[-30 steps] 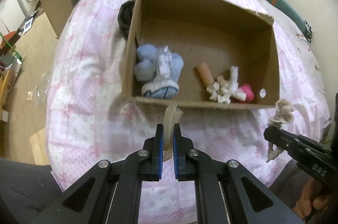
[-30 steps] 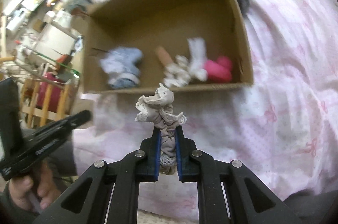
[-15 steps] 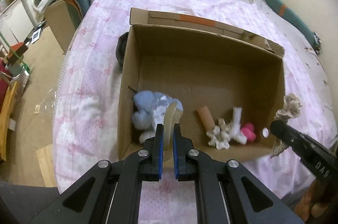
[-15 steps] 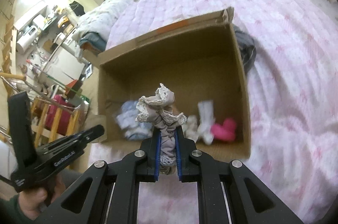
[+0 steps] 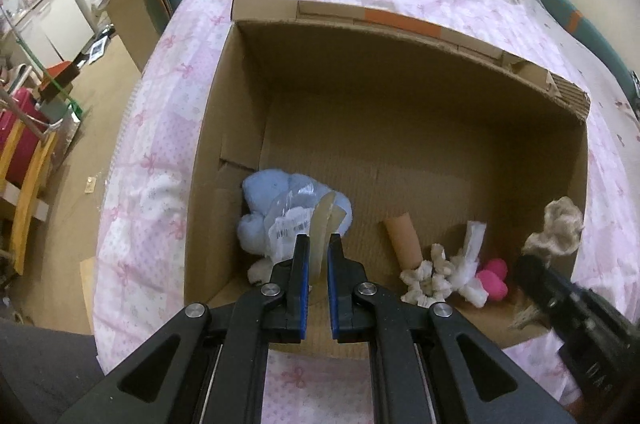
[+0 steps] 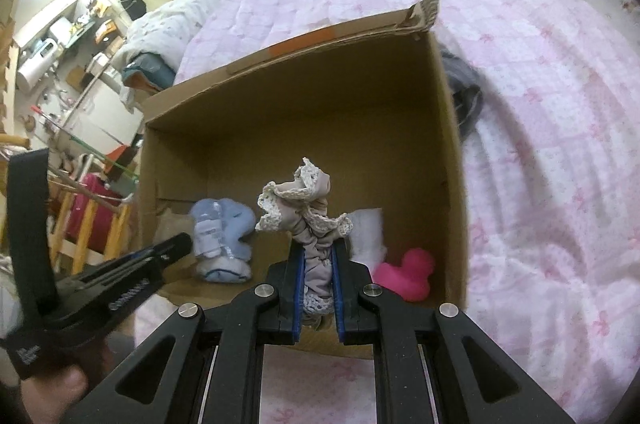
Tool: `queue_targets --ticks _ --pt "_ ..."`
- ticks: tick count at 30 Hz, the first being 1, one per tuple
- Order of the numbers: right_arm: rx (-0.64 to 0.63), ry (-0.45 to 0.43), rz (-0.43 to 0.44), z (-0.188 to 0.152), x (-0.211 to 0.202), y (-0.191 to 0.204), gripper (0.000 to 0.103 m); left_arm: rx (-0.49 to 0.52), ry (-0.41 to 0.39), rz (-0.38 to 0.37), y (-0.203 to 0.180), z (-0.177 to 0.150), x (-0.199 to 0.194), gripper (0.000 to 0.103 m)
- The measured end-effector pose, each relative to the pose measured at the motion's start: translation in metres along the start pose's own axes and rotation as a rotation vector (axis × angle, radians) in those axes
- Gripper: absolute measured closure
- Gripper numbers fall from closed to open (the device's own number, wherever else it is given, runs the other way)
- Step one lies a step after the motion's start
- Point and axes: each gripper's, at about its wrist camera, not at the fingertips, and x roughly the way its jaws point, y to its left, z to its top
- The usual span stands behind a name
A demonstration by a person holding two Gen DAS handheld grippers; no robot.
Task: Organize soft objects
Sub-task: 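Carry the sponge and scrunchie into the box and open both grippers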
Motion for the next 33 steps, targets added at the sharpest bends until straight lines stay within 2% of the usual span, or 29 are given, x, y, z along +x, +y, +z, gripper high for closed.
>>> queue_targets --ticks 4,8,12,16,22,23,25,26,27,28,29,30,33 --pt "-0.023 0.027 -0.002 0.001 0.009 0.003 0.089 0.004 -0.011 0.013 -0.005 0.003 0.000 0.094" --pt "0.013 0.060 0.020 0.002 0.018 -0.002 0.089 0.004 0.000 0.029 -0.007 0.003 0.006 0.094" --pt "0.016 0.055 0.020 0.002 0.018 -0.003 0.089 0.013 -0.013 0.047 -0.011 0.005 0.007 0.094" --pt "0.033 0.070 0.033 0.002 0.022 -0.003 0.089 0.018 -0.024 0.056 -0.013 0.007 0.005 0.079" --pt "0.057 0.065 0.047 0.004 0.020 -0.007 0.087 0.043 -0.026 0.043 -0.015 0.005 0.002 0.076" --pt "0.062 0.062 0.045 0.004 0.020 -0.008 0.085 0.047 -0.029 0.043 -0.015 0.004 0.001 0.074" --pt "0.075 0.050 0.050 0.005 0.017 -0.011 0.074 0.050 -0.038 0.040 -0.015 0.003 -0.002 0.057" --pt "0.080 0.043 0.056 0.006 0.016 -0.012 0.071 0.051 -0.046 0.039 -0.015 0.002 -0.004 0.054" --pt "0.085 0.036 0.061 0.006 0.014 -0.012 0.063 0.052 -0.056 0.039 -0.014 0.002 -0.007 0.050" --pt "0.086 0.031 0.065 0.007 0.012 -0.013 0.046 0.055 -0.063 0.039 -0.014 0.002 -0.010 0.049" --pt "0.090 0.019 0.073 0.007 0.010 -0.013 0.038 0.057 -0.069 0.035 -0.013 0.003 -0.012 0.049" --pt "0.091 0.007 0.079 0.007 0.007 -0.013 0.034 0.059 -0.074 0.033 -0.013 0.003 -0.015 0.049" --pt "0.069 -0.022 0.084 0.009 -0.001 -0.009 0.034 0.044 -0.104 0.014 -0.006 0.005 -0.028 0.049"
